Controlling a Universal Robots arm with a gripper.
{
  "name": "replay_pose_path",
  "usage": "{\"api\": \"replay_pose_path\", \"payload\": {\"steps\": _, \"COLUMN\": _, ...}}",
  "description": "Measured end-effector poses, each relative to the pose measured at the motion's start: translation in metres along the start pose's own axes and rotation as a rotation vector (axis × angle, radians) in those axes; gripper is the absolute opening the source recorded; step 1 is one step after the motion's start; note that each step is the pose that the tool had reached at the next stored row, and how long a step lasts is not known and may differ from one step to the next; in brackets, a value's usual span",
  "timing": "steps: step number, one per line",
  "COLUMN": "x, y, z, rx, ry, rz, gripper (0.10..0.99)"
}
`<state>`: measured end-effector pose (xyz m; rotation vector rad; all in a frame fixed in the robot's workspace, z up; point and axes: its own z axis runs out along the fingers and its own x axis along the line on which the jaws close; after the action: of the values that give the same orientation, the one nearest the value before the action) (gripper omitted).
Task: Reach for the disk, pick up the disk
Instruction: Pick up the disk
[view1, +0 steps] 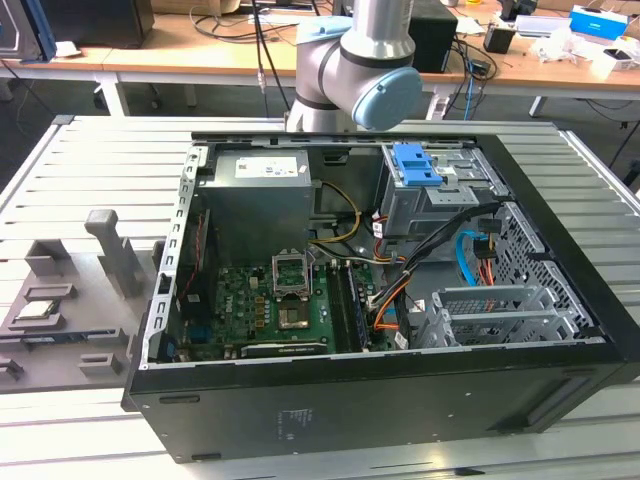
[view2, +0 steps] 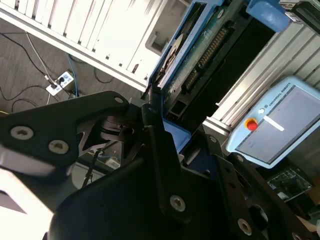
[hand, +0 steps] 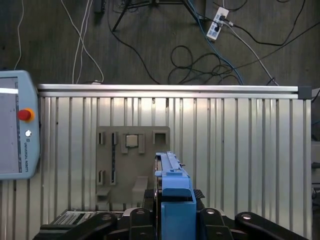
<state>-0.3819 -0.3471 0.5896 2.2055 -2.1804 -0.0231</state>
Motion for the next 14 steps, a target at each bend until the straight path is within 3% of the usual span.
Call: {"api": "replay_pose_path", "payload": {"steps": 14, "x": 0.0003, "y": -0.0004, "z": -0.0345, "rx": 0.000, "ry": 0.0000, "rz": 0.000, "gripper": 0.369}}
